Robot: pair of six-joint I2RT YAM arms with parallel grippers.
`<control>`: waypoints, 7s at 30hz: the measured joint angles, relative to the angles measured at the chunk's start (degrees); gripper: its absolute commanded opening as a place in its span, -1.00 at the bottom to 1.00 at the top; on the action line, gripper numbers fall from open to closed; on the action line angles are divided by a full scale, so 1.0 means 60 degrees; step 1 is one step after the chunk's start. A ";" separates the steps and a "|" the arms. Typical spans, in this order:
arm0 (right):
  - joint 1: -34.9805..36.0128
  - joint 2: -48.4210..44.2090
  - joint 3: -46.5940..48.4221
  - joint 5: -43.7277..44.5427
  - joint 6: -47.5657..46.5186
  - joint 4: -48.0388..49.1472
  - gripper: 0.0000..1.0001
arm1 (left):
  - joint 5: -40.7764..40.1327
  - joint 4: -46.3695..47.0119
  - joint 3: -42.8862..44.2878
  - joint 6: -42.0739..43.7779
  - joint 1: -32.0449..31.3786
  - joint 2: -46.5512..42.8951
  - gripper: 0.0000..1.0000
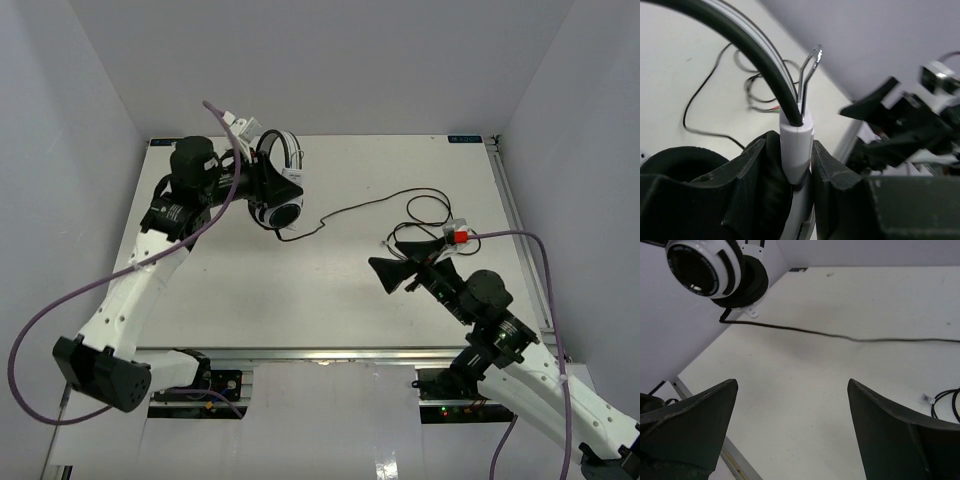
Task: Wrap the headphones
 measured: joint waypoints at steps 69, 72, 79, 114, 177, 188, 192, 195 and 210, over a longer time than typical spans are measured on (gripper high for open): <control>0.2607 0.3352 0.0066 0.0161 0.3393 0.5833 -0.85 | 0.4235 0.8006 -0.3226 -0.3553 -0.3412 -0.2028 0.89; 0.2637 0.2849 0.0099 0.0869 0.2603 0.4498 -0.85 | 0.3827 0.7120 -0.3154 -0.3093 -0.3404 -0.2149 0.96; 0.2666 0.2673 0.0743 0.3136 0.0907 0.0808 -0.85 | 0.1998 0.3038 -0.3004 -0.1413 -0.3399 -0.2533 0.96; 0.2663 0.4525 0.2071 0.5918 -0.0135 -0.5049 -0.85 | -0.9469 -0.3818 0.1310 0.2346 -0.5391 0.2621 0.74; 0.2619 0.4490 0.2231 0.5270 -0.0040 -0.4740 -0.85 | -1.1893 -0.4166 0.1748 0.1625 -0.6856 0.4125 0.02; 0.2619 0.4318 0.2232 0.5281 -0.0032 -0.4722 -0.85 | -1.1910 -0.3983 0.1536 0.1605 -0.6887 0.3639 -0.62; 0.2612 0.4315 0.2261 0.5280 -0.0138 -0.4629 -0.85 | -1.1906 -0.4254 0.1456 0.1883 -0.6958 0.3676 -0.98; 0.2601 0.4310 0.2287 0.5203 -0.0259 -0.4637 -0.11 | -1.1970 -0.4390 0.1400 0.1920 -0.6998 0.3701 -1.00; 0.2608 0.1552 0.2691 0.2453 -0.1873 -0.3221 0.92 | -1.3741 -0.6044 0.1545 0.0808 -0.6669 0.2118 -1.00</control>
